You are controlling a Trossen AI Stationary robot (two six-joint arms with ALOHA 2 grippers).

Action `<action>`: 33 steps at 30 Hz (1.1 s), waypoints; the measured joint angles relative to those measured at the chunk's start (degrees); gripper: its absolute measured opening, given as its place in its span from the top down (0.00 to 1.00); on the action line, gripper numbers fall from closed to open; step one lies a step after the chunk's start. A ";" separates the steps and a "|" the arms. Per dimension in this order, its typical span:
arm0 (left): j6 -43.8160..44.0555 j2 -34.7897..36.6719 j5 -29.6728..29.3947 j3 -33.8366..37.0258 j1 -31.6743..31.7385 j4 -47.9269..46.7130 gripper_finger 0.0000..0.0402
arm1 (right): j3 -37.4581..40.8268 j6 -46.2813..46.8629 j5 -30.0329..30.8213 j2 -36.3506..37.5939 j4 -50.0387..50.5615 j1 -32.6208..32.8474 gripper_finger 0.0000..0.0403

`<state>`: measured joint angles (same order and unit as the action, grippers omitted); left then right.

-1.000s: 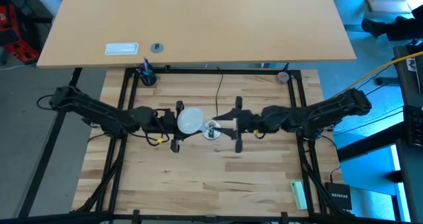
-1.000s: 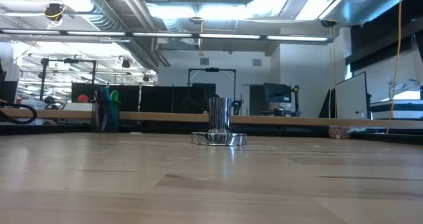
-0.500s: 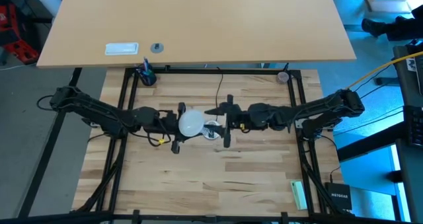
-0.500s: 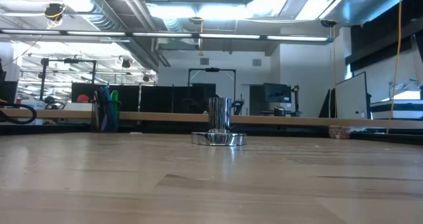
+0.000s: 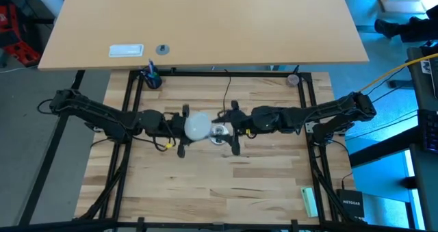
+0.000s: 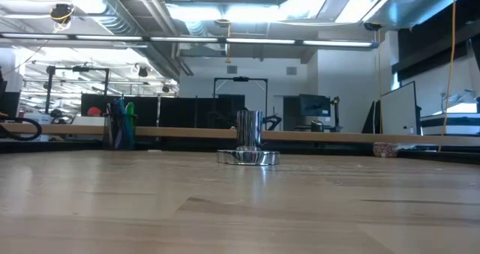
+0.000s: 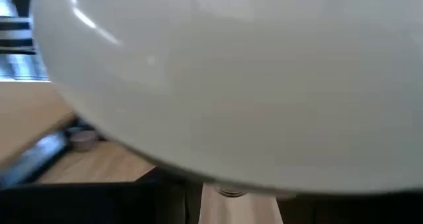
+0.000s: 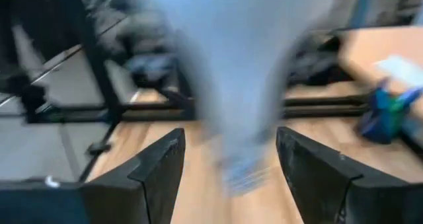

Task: Screw lightbulb
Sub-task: Insert the lightbulb into the lamp

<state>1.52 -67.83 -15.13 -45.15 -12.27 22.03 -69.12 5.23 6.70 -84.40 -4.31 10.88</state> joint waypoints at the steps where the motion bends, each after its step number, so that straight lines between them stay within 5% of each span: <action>1: 0.13 0.29 -1.05 -0.06 0.01 -0.73 0.69 | 0.04 0.35 -0.44 -0.02 0.12 0.02 0.40; 19: -1.55 2.06 -1.17 0.05 -1.67 0.52 0.69 | 0.00 -1.66 1.43 0.28 5.48 0.02 0.42; 33: -1.53 2.13 -0.97 0.09 -1.67 0.04 0.69 | 0.00 -2.58 2.85 0.67 3.80 0.02 0.92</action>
<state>-0.01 -65.69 -16.10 -45.06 -13.93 22.06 -69.12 2.66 9.55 -83.74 -0.51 10.90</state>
